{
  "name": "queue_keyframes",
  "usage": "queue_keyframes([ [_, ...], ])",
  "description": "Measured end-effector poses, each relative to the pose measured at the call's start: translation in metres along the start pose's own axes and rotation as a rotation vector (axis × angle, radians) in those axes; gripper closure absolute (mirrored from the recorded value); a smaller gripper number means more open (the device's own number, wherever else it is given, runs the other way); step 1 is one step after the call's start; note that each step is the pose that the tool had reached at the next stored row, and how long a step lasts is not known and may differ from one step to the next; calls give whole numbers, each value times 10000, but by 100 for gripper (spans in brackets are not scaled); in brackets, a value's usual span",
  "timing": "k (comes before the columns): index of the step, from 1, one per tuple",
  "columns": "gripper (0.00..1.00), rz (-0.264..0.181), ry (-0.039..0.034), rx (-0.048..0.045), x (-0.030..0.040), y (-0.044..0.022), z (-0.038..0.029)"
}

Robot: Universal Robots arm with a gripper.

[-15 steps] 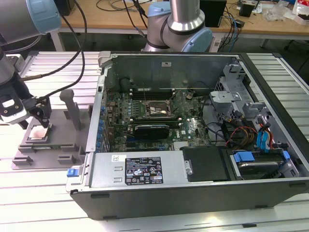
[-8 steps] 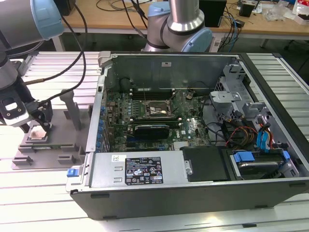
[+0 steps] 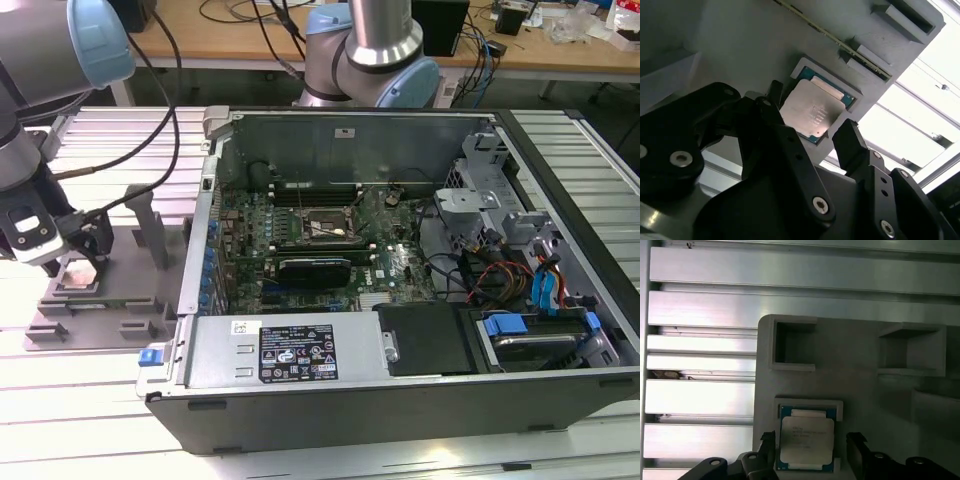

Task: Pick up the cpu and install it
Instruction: 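Pick up the cpu and move it towards the insertion slot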

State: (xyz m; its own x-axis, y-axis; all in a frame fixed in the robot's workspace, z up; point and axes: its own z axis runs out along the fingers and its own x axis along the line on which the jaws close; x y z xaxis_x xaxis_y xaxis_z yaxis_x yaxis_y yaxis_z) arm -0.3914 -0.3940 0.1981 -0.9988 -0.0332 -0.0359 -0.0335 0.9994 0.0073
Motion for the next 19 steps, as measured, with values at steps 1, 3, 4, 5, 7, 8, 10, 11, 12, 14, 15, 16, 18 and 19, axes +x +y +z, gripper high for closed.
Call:
queue_keyframes([
  [1, 32, 0, 1, 1, 1, 2, 7],
  [3, 32, -9, 1, 1, 1, 15, 37],
  [4, 32, -11, 1, 0, 1, 17, 46],
  [5, 32, -12, 1, 1, 2, 21, 61],
  [7, 32, -10, 3, 1, 3, 31, 78],
  [8, 32, -12, 2, 1, 3, 34, 84],
  [10, 32, -13, 1, 1, 5, 41, 98],
  [11, 32, -13, 2, 1, 8, 43, 104],
  [12, 32, -13, 2, 0, 10, 44, 109],
  [14, 32, -12, -1, 0, 18, 45, 117],
  [15, 32, -13, 1, 0, 25, 45, 121],
  [16, 32, -12, 1, 1, 37, 45, 126],
  [18, 32, -13, 3, 1, 42, 44, 144],
  [19, 32, -12, 3, 2, 42, 45, 144],
])
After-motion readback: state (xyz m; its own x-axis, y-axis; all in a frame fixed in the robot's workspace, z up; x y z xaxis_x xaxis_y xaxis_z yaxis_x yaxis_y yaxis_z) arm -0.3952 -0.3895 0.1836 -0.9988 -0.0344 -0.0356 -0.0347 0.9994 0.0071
